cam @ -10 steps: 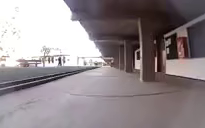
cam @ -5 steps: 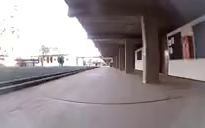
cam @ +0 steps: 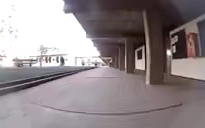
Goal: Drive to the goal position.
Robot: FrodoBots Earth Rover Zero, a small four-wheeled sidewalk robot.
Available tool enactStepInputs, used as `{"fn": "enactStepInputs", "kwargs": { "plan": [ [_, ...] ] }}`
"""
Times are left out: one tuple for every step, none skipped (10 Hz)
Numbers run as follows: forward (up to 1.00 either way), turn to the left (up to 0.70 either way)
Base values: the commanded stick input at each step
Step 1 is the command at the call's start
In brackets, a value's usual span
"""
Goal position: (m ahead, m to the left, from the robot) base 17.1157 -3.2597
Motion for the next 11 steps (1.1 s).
{"fn": "enactStepInputs", "kwargs": {
  "plan": [
    [0.70, 0.00],
    [0.70, 0.00],
    [0.70, 0.00],
    [0.70, 0.00],
    [0.70, 0.00],
    [0.70, 0.00],
    [0.70, 0.00],
    [0.70, 0.00],
    [0.70, 0.00],
    [0.70, 0.00],
    [0.70, 0.00]
  ]
}}
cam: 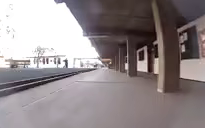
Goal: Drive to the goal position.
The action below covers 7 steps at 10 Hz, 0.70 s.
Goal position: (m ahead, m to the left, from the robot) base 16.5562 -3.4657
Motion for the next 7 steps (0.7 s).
{"fn": "enactStepInputs", "kwargs": {
  "plan": [
    [0.70, 0.00],
    [0.70, 0.00],
    [0.70, 0.00],
    [0.70, 0.00],
    [0.70, 0.00],
    [0.70, 0.00],
    [0.70, 0.00]
  ]
}}
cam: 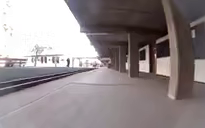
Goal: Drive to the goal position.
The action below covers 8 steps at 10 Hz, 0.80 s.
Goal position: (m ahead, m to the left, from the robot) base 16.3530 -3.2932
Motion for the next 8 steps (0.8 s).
{"fn": "enactStepInputs", "kwargs": {
  "plan": [
    [0.70, 0.00],
    [0.70, 0.00],
    [0.70, 0.00],
    [0.70, 0.00],
    [0.70, 0.00],
    [0.70, 0.00],
    [0.70, 0.00],
    [0.70, 0.00]
  ]
}}
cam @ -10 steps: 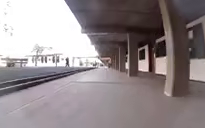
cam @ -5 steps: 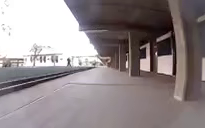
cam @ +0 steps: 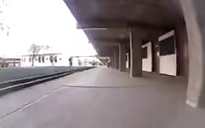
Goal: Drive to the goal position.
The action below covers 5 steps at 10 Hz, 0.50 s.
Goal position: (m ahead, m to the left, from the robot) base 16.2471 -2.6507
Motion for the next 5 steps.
{"fn": "enactStepInputs", "kwargs": {
  "plan": [
    [0.70, 0.00],
    [0.70, 0.00],
    [0.70, 0.00],
    [0.70, 0.00],
    [0.70, 0.00]
  ]
}}
